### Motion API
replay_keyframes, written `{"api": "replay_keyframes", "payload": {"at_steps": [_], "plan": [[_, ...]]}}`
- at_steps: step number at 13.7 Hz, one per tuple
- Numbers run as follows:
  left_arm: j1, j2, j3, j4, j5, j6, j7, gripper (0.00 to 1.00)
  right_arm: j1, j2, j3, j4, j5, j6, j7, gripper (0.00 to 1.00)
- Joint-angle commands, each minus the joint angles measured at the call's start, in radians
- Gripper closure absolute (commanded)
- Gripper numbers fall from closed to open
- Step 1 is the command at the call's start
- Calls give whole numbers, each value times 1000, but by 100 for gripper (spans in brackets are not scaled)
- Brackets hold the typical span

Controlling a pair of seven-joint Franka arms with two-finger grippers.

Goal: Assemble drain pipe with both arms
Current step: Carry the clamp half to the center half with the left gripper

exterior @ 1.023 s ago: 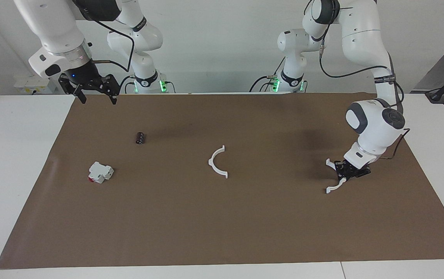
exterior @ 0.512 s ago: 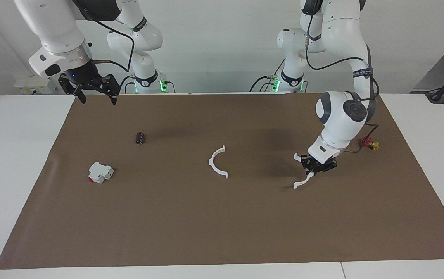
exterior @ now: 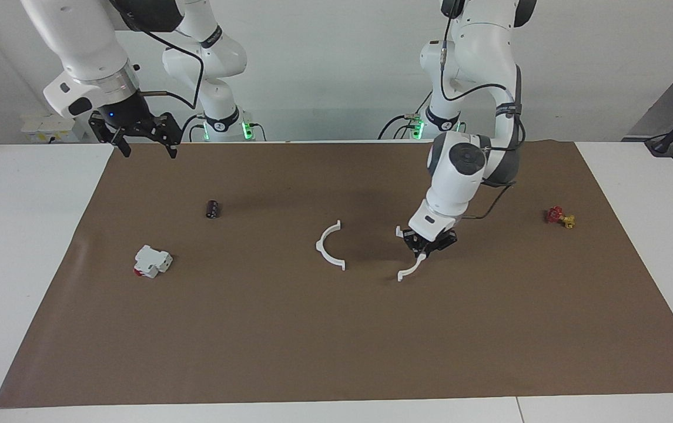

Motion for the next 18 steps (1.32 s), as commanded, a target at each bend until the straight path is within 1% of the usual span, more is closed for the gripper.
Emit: {"api": "replay_keyframes", "payload": {"at_steps": [1, 3, 6, 11, 18], "plan": [[-57, 17, 19, 6, 29, 33, -151, 100, -5, -17, 2, -16, 17, 14, -17, 0], [-91, 28, 19, 3, 32, 56, -231, 100, -5, -17, 2, -16, 17, 14, -17, 0], [-135, 42, 19, -3, 32, 73, -283, 100, -5, -17, 1, -16, 17, 14, -17, 0], [-186, 42, 20, -48, 33, 107, -298, 100, -5, -17, 2, -16, 17, 14, -17, 0], [-208, 40, 20, -75, 48, 138, -314, 100, -5, -17, 1, -16, 17, 14, -17, 0]]}}
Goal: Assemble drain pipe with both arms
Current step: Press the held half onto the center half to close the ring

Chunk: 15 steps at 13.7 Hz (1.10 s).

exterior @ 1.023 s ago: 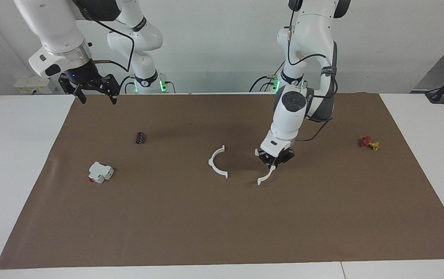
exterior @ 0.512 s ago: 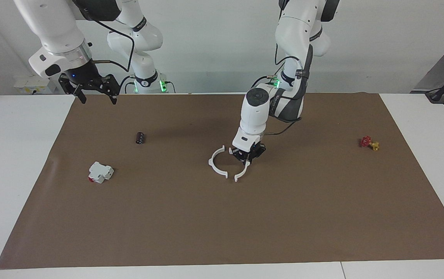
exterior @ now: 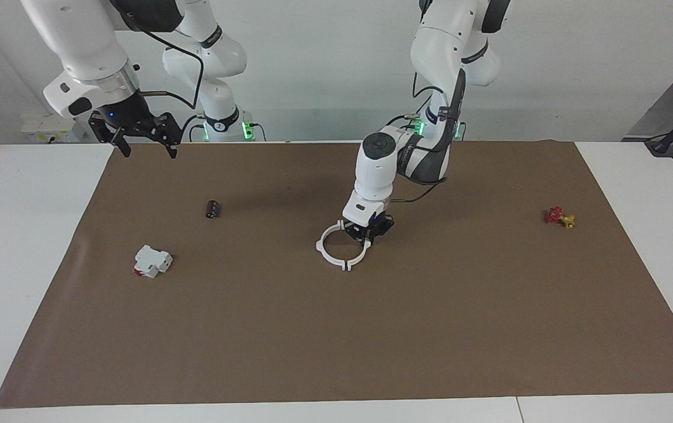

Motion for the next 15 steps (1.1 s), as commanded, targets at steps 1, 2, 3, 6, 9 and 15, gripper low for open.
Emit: {"api": "replay_keyframes", "payload": {"at_steps": [1, 2, 3, 6, 9, 15], "plan": [[-24, -11, 18, -30, 30, 31, -27, 100, -5, -17, 1, -16, 17, 14, -17, 0], [-25, -11, 19, -31, 31, 31, -27, 100, -5, -17, 1, -16, 17, 14, -17, 0], [-25, -11, 18, -30, 31, 31, -27, 100, -5, -17, 1, -16, 17, 14, -17, 0], [-25, -11, 18, -28, 48, 39, -27, 100, -5, -17, 3, -16, 17, 14, -17, 0], [-25, -9, 18, -30, 48, 54, -25, 100, -5, -17, 3, -16, 17, 14, -17, 0], [-24, -9, 18, -31, 48, 58, -24, 100, -5, -17, 2, -16, 17, 14, -17, 0]]}}
